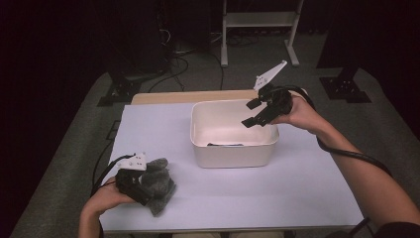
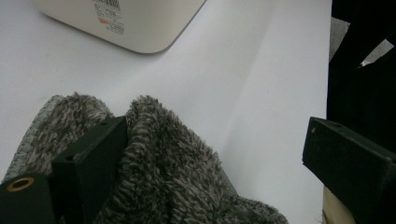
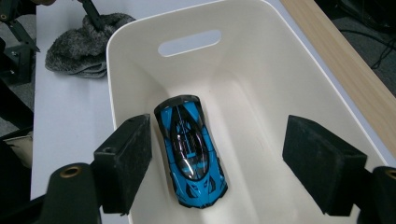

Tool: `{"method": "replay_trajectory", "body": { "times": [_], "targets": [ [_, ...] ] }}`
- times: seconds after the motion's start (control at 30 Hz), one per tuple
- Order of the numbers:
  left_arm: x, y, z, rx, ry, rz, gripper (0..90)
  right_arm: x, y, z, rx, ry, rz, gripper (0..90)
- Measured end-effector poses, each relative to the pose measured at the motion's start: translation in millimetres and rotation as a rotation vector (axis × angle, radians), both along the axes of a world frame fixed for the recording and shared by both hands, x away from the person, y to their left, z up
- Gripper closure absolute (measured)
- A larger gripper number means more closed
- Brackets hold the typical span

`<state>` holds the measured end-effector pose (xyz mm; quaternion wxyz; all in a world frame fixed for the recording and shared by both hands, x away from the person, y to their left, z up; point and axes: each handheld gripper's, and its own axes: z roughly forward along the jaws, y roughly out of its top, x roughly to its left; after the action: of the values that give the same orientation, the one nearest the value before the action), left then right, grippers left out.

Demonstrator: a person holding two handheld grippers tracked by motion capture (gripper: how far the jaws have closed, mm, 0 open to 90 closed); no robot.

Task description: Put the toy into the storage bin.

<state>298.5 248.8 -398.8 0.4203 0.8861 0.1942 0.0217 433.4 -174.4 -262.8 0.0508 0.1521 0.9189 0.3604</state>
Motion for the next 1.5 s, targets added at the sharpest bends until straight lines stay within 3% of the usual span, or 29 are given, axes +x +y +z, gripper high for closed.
{"method": "replay_trajectory", "body": {
  "times": [1.03, 1.5],
  "targets": [
    [0.9, -2.9, -1.2, -0.001, 0.002, -0.007, 6.6, -25.7, -72.0, 10.0, 0.038, -0.013, -0.137, 21.7],
    [1.8, -5.3, -3.4, 0.002, 0.002, -0.014, 6.6, -38.9, -101.4, -7.2, 0.085, 0.018, -0.199, 21.2]
  ]
}}
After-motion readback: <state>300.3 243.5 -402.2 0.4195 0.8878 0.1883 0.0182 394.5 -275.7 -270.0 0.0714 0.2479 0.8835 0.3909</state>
